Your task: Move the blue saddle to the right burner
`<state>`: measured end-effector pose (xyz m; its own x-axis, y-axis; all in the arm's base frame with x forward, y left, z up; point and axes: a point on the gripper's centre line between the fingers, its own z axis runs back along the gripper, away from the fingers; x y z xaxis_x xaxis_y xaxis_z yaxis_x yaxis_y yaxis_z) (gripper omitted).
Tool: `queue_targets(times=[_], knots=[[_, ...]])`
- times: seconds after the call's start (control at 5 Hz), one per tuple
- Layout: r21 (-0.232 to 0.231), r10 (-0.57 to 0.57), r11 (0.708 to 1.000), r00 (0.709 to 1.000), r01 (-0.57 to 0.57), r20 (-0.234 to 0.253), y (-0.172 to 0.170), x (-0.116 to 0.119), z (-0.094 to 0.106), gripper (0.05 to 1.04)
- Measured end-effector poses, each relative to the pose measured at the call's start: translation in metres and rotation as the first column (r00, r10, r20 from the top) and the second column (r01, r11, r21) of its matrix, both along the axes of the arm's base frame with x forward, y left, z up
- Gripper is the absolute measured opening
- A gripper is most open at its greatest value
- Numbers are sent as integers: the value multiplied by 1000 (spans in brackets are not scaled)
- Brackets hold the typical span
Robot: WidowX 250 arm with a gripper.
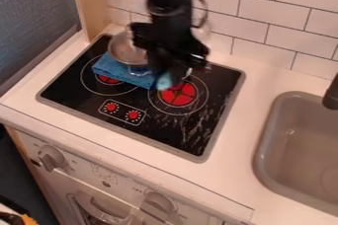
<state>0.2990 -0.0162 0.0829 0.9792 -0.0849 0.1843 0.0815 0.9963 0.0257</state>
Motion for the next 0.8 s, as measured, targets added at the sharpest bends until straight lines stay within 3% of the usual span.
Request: queue_targets(times=[0.4, 0.6, 0.8], knots=[[-41, 63, 997, 990, -68, -124, -11, 8, -45, 336], [-36, 38, 998, 987, -45, -158, -9, 7, -62, 336], [-29, 35, 999, 986, -40, -162, -9, 7, -66, 408]])
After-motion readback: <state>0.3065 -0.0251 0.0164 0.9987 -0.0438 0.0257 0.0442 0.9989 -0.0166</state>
